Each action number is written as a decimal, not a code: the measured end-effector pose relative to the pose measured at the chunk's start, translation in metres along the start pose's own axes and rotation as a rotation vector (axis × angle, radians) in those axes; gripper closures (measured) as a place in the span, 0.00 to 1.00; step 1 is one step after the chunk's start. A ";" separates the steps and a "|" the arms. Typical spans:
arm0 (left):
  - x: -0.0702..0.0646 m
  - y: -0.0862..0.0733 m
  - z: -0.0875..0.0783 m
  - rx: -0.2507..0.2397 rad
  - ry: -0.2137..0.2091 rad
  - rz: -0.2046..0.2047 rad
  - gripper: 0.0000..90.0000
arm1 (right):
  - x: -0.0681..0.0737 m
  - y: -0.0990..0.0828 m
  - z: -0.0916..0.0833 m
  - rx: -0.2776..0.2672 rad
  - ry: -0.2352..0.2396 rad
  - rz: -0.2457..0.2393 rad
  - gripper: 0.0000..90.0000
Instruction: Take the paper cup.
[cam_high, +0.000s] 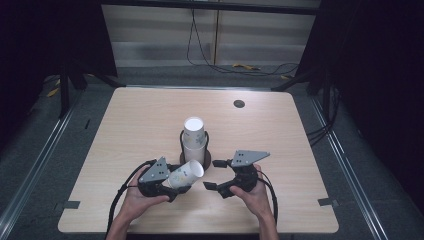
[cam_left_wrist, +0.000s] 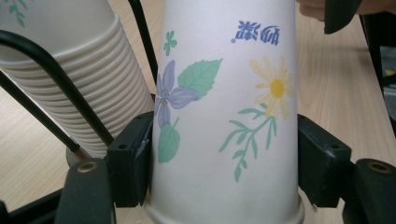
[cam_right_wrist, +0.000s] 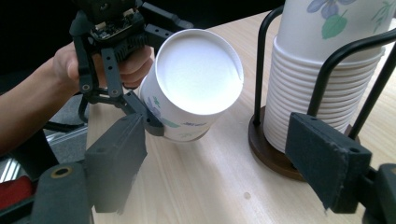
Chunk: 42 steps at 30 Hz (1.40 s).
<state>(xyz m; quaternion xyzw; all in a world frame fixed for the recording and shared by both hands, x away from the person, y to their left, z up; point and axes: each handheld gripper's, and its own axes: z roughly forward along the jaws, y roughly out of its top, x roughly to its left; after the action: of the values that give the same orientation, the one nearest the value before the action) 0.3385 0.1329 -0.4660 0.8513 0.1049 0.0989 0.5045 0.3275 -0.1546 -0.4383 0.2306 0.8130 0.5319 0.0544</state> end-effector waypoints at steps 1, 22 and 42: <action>0.001 0.000 -0.001 0.003 -0.002 0.007 0.34 | 0.000 0.000 0.000 0.001 0.008 0.000 0.25; 0.002 0.009 0.003 0.157 0.015 0.082 0.34 | -0.002 0.001 0.013 0.176 0.028 -0.016 0.22; -0.002 0.016 0.005 0.235 -0.004 0.131 0.34 | 0.000 0.009 0.024 0.280 0.034 -0.055 0.23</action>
<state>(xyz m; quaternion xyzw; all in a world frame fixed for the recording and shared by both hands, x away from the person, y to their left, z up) 0.3389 0.1205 -0.4548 0.9097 0.0588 0.1168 0.3940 0.3379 -0.1316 -0.4405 0.2048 0.8860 0.4155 0.0225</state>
